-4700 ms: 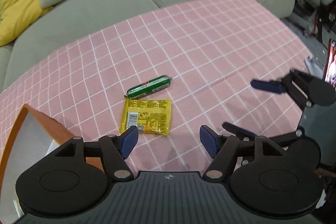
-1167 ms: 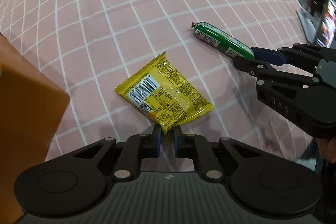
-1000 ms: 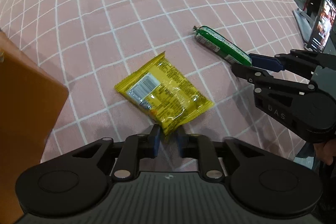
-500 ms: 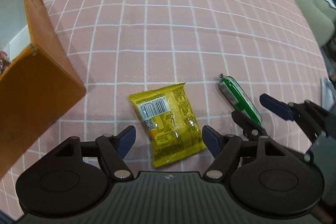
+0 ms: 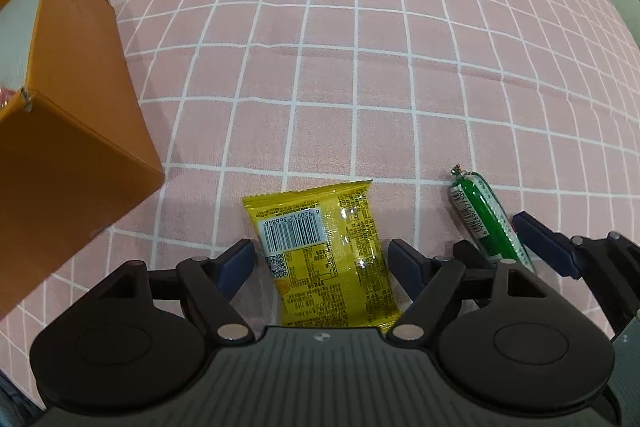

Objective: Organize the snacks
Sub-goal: 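Grasp the yellow wrapper with the left tool while the right tool grasps the green sausage stick, then carry the yellow wrapper and green sausage stick into the orange box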

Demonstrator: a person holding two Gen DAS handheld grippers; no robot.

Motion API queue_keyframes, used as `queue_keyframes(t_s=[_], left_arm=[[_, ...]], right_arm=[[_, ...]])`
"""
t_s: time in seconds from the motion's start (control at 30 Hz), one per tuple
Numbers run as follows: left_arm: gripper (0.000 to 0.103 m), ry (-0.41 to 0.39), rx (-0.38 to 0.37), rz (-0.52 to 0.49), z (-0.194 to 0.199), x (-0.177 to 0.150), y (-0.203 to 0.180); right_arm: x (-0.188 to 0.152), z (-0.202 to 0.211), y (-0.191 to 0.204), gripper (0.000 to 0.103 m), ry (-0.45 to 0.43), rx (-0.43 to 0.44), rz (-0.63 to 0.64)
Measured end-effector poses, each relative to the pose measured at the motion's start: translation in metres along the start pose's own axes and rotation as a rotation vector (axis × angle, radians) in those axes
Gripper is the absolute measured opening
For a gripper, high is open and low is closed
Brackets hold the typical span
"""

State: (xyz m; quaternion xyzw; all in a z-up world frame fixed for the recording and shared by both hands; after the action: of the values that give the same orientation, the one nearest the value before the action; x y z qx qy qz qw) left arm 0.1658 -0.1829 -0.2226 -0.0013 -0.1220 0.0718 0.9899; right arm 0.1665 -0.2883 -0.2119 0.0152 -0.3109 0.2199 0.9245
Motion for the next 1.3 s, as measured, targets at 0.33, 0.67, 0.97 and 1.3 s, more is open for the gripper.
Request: queue_keyframes(t_s=[0.33,0.67,0.97,1.3], left_arm=[[0.062,-0.008,-0.044,-0.057,0.008,-0.002,-0.009],[0.062,-0.004,-0.098,-0.080,0.011,-0.004,0.019],[0.062,-0.056,-0.140,-0.126,0.048,-0.014,0.040],[0.062,-0.128,-0.198,-0.134,0.107,-0.023,0.061]], right_arm=[[0.002,-0.003,0.000,0.026,0.001,-0.009,-0.036],[0.004,0.002,-0.001,0.019,0.036,0.010,-0.101],[0.002,0.029,0.018,0.019,0.020,0.023,-0.160],[0.012,0.070,0.047,0.019,-0.021,0.055,-0.182]])
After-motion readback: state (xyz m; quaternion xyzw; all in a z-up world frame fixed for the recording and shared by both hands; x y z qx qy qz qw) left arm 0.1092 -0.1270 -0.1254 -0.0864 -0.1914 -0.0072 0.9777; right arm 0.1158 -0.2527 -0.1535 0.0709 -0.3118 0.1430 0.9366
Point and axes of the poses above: each gripper's, at about its wrist camera, not at the fingertips, and z roughly against the way its jaws point, y to its left, x to its top, the point moved 8 cm from there along -z, roughly the way its jaws point, and after that the axes turned 11 degrees about z, right-handed, at the moved point
